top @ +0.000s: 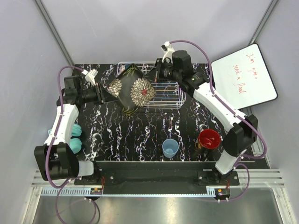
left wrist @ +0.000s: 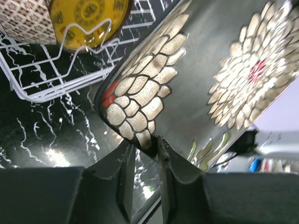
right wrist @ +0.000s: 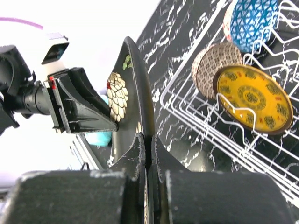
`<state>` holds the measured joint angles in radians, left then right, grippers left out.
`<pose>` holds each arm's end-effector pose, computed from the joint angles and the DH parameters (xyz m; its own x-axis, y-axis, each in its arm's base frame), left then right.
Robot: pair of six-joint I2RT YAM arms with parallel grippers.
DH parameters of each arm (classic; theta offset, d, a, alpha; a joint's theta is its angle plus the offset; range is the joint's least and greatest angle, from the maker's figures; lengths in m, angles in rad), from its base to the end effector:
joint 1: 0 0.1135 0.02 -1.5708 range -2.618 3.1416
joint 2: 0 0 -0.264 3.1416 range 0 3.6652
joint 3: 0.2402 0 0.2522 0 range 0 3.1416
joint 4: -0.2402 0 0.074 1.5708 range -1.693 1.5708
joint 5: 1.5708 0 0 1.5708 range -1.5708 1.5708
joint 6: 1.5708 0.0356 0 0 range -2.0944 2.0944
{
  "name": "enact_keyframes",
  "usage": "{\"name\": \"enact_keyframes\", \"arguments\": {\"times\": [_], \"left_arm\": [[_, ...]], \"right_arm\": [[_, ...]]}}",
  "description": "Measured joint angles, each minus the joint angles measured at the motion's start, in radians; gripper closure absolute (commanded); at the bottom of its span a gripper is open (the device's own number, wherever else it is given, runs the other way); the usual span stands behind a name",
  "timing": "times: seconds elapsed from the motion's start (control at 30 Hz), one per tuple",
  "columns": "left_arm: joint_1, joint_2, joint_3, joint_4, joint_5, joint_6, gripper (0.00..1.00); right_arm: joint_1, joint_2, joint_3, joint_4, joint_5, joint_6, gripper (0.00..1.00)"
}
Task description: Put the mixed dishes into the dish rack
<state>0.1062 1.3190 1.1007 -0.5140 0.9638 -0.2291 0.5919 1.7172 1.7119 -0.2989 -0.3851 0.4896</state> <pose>0.2780 0.0002 0.3116 -0.7716 -0.2125 -0.5995 0.3816 0.5993 -0.7037 0.3294 0.2375 0.4013 -0.6024 0.1202 -0.7891 -0.6019 0.5809 0.5480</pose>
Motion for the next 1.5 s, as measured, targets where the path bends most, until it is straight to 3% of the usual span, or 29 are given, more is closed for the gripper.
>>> {"name": "enact_keyframes", "arguments": {"times": [0.1, 0.13, 0.17, 0.33, 0.43, 0.6, 0.7, 0.77, 0.87, 0.9, 1.0, 1.1, 1.13, 1.2, 1.23, 1.33, 1.43, 1.5], "left_arm": [[0.000, 0.000, 0.000, 0.055, -0.011, -0.089, 0.78], [0.000, 0.000, 0.000, 0.074, -0.014, -0.116, 0.87], [0.002, 0.000, 0.000, 0.099, -0.019, -0.144, 0.90], [0.012, 0.000, 0.001, 0.171, -0.031, -0.266, 0.88], [0.013, 0.005, 0.008, 0.193, -0.037, -0.309, 1.00], [0.013, 0.042, 0.066, 0.232, -0.044, -0.354, 1.00], [0.011, 0.066, 0.097, 0.259, -0.056, -0.359, 0.85], [0.008, 0.087, 0.123, 0.278, -0.060, -0.359, 0.80], [-0.008, 0.125, 0.171, 0.330, -0.057, -0.361, 0.44], [-0.019, 0.135, 0.185, 0.347, -0.052, -0.362, 0.39], [-0.070, 0.151, 0.213, 0.380, -0.047, -0.357, 0.38], [-0.092, 0.155, 0.216, 0.388, -0.015, -0.351, 0.49], [-0.091, 0.155, 0.216, 0.389, -0.011, -0.349, 0.61], [-0.092, 0.156, 0.216, 0.387, -0.028, -0.320, 0.70], [-0.092, 0.158, 0.215, 0.393, -0.060, -0.302, 0.81], [-0.085, 0.171, 0.215, 0.391, -0.118, -0.228, 1.00], [-0.084, 0.173, 0.216, 0.379, -0.100, -0.232, 1.00], [-0.084, 0.172, 0.216, 0.373, -0.091, -0.229, 1.00]], "right_arm": [[-0.014, -0.005, -0.061, 0.100, 0.001, 0.040, 1.00], [-0.019, -0.005, -0.074, 0.120, 0.002, 0.050, 1.00], [-0.026, -0.003, -0.091, 0.141, 0.002, 0.064, 1.00], [-0.043, 0.011, -0.143, 0.198, 0.002, 0.086, 1.00], [-0.053, 0.034, -0.153, 0.225, 0.001, 0.093, 1.00], [-0.065, 0.070, -0.156, 0.236, -0.007, 0.104, 1.00], [-0.068, 0.084, -0.157, 0.235, -0.028, 0.107, 1.00], [-0.068, 0.086, -0.159, 0.229, -0.032, 0.109, 1.00], [-0.068, 0.087, -0.162, 0.199, -0.079, 0.132, 1.00], [-0.065, 0.087, -0.163, 0.189, -0.099, 0.141, 1.00], [-0.050, 0.087, -0.164, 0.170, -0.159, 0.156, 1.00], [-0.034, 0.087, -0.164, 0.143, -0.193, 0.154, 1.00], [-0.034, 0.090, -0.164, 0.136, -0.198, 0.154, 1.00], [-0.034, 0.092, -0.164, 0.126, -0.218, 0.156, 1.00], [-0.032, 0.092, -0.164, 0.126, -0.245, 0.156, 1.00], [-0.023, 0.080, -0.156, 0.129, -0.308, 0.165, 1.00], [-0.021, 0.077, -0.152, 0.095, -0.308, 0.160, 0.98], [-0.017, 0.078, -0.152, 0.072, -0.307, 0.155, 0.88]]}}
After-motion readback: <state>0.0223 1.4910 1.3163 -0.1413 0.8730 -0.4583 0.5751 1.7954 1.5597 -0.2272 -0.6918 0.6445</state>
